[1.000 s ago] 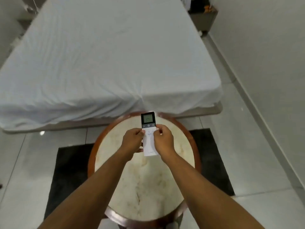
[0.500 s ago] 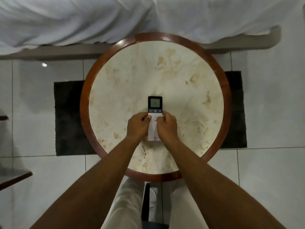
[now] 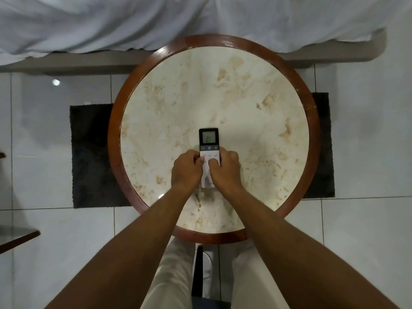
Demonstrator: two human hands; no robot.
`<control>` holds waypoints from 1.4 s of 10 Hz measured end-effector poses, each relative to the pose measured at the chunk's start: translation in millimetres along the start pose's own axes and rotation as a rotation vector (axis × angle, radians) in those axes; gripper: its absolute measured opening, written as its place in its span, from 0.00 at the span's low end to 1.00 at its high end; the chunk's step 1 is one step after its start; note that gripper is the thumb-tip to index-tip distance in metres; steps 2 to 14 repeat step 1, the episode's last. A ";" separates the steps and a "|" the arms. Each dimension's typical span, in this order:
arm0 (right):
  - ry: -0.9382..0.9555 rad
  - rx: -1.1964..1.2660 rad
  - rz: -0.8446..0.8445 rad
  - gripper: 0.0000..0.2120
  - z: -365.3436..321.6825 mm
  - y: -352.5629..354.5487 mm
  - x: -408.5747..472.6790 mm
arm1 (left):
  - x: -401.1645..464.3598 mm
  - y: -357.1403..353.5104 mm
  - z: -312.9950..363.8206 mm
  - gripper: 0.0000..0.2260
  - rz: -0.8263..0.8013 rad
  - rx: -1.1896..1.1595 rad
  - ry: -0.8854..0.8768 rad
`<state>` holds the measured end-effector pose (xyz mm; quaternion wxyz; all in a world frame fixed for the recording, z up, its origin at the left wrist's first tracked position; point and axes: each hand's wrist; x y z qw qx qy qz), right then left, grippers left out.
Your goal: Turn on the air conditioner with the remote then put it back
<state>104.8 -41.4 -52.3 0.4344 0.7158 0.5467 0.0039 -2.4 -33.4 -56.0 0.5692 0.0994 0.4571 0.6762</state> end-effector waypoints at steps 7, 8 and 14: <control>-0.003 -0.033 -0.024 0.17 -2.0 11.4 0.1 | -5.2 12.2 -2.9 0.09 -0.062 0.116 -0.058; -0.003 -0.033 -0.024 0.17 -2.0 11.4 0.1 | -5.2 12.2 -2.9 0.09 -0.062 0.116 -0.058; -0.003 -0.033 -0.024 0.17 -2.0 11.4 0.1 | -5.2 12.2 -2.9 0.09 -0.062 0.116 -0.058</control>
Point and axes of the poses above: each hand's wrist, its own x-axis towards the middle knuckle, its own y-axis out of the back of the hand, z = x × y, and after that the axes turned 15 degrees about z, right-handed
